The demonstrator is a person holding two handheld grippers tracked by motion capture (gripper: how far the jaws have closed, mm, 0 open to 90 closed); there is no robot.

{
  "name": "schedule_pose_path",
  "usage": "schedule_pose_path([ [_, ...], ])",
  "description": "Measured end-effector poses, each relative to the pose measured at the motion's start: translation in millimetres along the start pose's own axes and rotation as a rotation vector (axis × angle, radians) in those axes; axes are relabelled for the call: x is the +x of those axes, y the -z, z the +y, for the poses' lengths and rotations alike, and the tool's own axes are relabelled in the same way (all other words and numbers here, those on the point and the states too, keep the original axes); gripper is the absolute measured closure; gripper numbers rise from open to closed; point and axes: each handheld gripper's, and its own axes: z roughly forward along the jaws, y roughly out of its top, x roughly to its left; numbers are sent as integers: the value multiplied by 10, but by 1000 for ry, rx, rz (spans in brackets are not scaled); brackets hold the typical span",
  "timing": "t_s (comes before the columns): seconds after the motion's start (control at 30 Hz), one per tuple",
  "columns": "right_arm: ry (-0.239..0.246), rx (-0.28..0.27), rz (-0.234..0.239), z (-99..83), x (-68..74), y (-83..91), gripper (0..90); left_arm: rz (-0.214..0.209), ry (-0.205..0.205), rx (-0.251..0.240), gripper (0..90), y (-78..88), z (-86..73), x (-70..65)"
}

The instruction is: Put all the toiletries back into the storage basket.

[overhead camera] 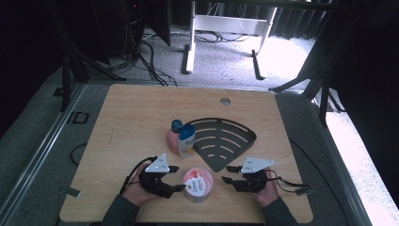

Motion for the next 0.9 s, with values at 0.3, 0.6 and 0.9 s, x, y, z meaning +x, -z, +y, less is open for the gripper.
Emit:
schedule_pose_path([
  [0.3,5,4,17,-5,44,-9,511,-31,-32,14,251,-57,8,-75],
  [0.6,10,9,40,6,93,-25,470,-44,-69,35,219,-126,15,-149],
  [0.9,15,16,65,19,129,-58,428,-35,-93,64,187,-211,26,-195],
])
